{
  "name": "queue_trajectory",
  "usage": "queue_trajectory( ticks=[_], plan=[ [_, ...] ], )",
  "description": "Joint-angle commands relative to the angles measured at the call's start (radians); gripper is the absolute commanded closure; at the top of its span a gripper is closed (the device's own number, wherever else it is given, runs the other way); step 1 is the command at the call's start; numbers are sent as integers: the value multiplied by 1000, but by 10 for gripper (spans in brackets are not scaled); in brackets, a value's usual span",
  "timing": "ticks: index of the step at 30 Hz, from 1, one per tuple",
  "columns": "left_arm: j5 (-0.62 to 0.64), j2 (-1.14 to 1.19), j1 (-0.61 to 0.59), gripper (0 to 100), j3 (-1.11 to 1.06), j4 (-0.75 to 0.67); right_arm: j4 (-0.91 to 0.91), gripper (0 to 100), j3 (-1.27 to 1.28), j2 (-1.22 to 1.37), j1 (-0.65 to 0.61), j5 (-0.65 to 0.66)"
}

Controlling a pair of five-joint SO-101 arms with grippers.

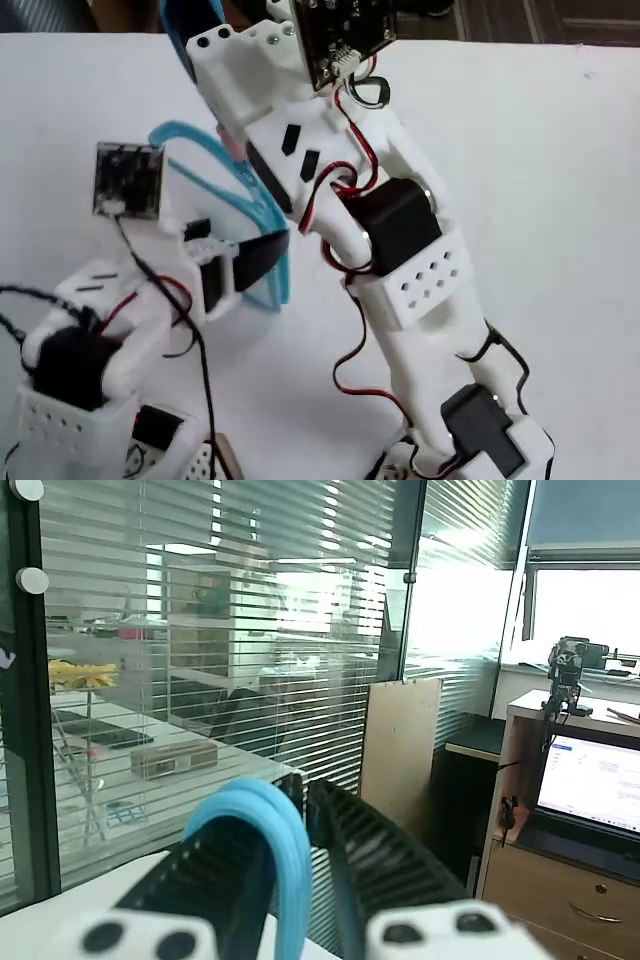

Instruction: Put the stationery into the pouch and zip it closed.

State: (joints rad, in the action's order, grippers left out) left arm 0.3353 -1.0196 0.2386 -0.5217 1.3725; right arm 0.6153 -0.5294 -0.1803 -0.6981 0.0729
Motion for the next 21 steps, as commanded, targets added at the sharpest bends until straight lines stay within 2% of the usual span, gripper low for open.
queue_trajectory(
  ticks=[1, 6, 12, 17, 21],
  plan=[
    [37, 41, 28, 653, 63, -20, 4, 981, -46, -5, -1, 11],
    [60, 62, 21, 679, 80, -31, 4, 981, -44, -5, -4, 12],
    [51, 19, -176, 718, 80, 8, 2, 981, -44, -5, 10, 12],
    [-58, -30, -305, 718, 74, 44, 1, 981, -44, -4, 12, 12],
    [-118, -71, -351, 718, 78, 94, 1, 981, -44, -4, 10, 12]
  ],
)
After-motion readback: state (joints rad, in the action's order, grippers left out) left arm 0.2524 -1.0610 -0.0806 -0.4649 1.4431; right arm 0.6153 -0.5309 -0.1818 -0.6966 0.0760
